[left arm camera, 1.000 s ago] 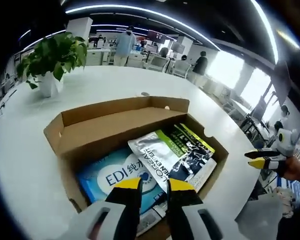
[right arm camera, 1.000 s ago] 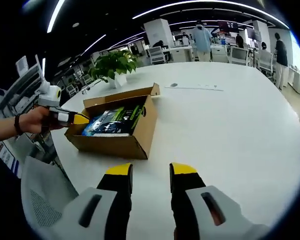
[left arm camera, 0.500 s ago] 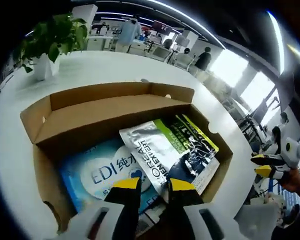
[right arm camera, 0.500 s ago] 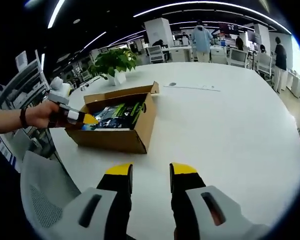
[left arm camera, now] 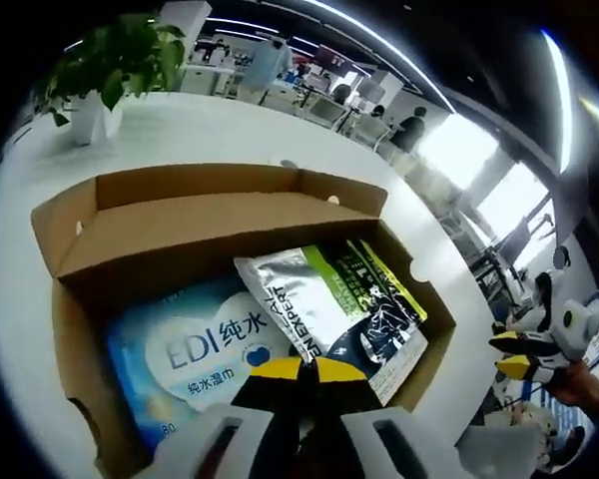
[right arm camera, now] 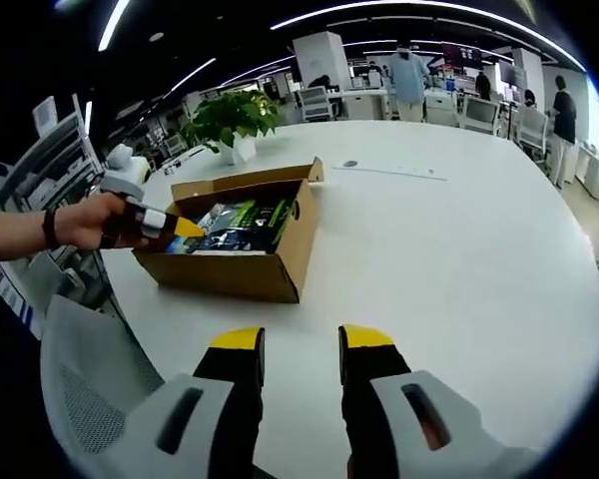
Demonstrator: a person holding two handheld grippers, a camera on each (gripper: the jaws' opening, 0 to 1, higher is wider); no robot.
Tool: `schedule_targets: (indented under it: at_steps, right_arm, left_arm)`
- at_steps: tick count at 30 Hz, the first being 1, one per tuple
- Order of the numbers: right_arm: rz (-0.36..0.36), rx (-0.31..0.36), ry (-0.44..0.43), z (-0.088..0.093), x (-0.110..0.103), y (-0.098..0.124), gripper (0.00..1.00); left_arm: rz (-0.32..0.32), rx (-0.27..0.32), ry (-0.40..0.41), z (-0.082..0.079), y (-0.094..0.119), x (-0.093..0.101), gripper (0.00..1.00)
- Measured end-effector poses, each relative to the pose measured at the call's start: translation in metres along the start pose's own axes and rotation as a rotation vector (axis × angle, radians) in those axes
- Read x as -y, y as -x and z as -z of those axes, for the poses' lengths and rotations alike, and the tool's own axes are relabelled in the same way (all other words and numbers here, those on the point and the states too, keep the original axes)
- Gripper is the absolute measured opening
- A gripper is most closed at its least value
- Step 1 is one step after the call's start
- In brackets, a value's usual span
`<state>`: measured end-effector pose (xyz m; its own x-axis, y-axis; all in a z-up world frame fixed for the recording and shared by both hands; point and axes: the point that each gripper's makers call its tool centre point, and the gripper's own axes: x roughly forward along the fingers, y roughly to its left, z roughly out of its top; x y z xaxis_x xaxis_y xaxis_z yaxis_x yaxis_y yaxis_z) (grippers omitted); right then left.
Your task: Operate the shoe box by opening the lid, removing the specified soft item, and placing it in the target area until the item is outside and the box remains undamaged.
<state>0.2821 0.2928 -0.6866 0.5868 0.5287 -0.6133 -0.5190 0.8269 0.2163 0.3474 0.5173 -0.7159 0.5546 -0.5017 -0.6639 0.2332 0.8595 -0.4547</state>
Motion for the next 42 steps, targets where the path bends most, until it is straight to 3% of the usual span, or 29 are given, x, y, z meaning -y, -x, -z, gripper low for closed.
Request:
schedule_targets:
  at_steps: [8,20,32,42]
  right_arm:
    - [-0.039,0.018,-0.035,-0.01,-0.009,-0.012,0.27]
    - [-0.093,0.018,0.01,-0.038,-0.025,-0.036,0.27]
    - [-0.148,0.018,0.041,-0.074,-0.051,-0.077,0.26]
    - [-0.182,-0.005,0.042,-0.083,-0.069,-0.108,0.26]
  left_arm:
    - [-0.01,0.006,0.009,0.001,0.005,-0.004,0.01]
    - [-0.012,0.019,0.026,0.002,0.015,-0.01,0.01]
    - [-0.004,0.019,0.022,0.003,0.02,-0.016,0.01]
    - [-0.007,0.04,0.033,0.003,0.026,-0.024,0.01]
